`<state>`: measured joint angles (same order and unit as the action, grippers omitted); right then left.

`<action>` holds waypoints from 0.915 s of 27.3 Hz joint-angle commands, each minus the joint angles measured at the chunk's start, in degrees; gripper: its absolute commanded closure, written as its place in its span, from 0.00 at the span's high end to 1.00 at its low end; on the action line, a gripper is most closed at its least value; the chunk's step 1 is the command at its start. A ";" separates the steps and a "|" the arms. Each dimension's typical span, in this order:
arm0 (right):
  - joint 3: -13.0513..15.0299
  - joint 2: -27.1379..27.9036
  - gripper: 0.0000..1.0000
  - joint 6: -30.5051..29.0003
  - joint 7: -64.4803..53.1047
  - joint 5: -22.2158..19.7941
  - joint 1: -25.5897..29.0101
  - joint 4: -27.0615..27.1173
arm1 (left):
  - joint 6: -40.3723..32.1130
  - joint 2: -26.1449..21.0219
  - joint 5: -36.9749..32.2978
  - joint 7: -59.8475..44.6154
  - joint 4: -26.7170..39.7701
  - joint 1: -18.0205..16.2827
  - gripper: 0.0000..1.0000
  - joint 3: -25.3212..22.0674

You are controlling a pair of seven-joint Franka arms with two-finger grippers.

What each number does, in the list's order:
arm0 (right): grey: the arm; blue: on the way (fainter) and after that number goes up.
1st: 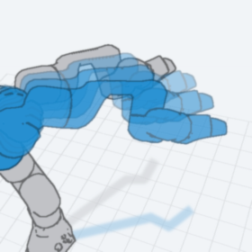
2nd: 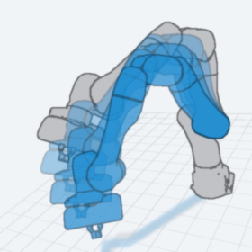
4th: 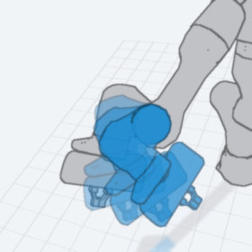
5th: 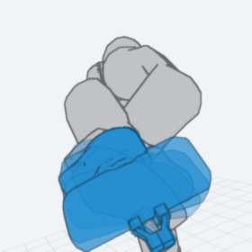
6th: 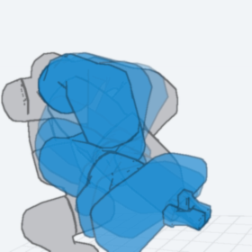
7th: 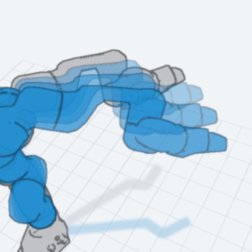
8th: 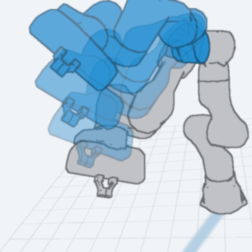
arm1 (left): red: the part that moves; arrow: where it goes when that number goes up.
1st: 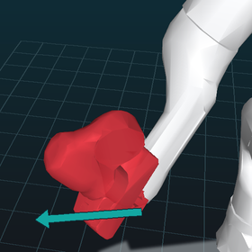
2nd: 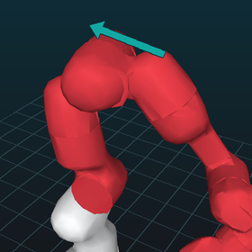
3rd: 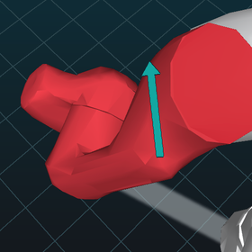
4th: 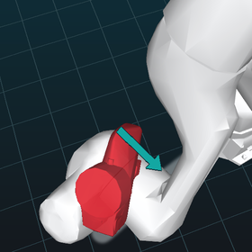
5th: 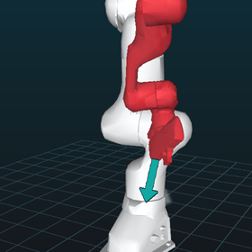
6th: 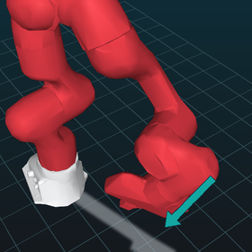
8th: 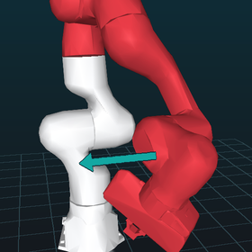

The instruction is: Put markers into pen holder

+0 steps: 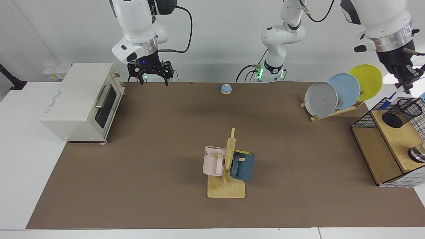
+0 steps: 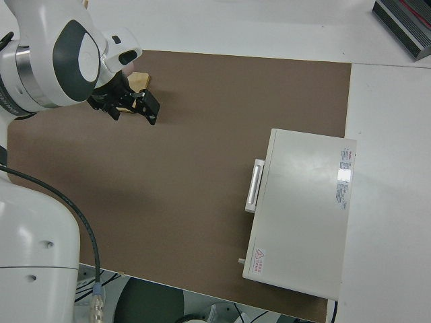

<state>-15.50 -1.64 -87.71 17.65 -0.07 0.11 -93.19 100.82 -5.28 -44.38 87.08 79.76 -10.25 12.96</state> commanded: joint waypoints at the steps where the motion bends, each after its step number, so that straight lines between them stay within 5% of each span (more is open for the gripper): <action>1: -0.05 -1.26 1.00 -0.18 1.16 -0.02 0.25 -1.30 | 1.83 -1.14 -2.47 8.79 -1.63 -3.36 0.00 0.75; 12: 0.30 -1.35 1.00 -4.04 0.99 -0.89 0.42 -0.77 | 6.05 -0.79 -2.91 17.94 -0.92 -10.48 0.00 0.84; 25: 0.30 -1.35 1.00 -4.39 0.72 -0.72 2.62 -0.68 | 5.96 -4.38 -7.21 21.64 -0.40 -14.00 0.00 0.57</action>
<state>-14.68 -2.01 -91.12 17.78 -1.21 0.83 -93.06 106.13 -6.70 -48.44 107.87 79.87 -23.07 12.97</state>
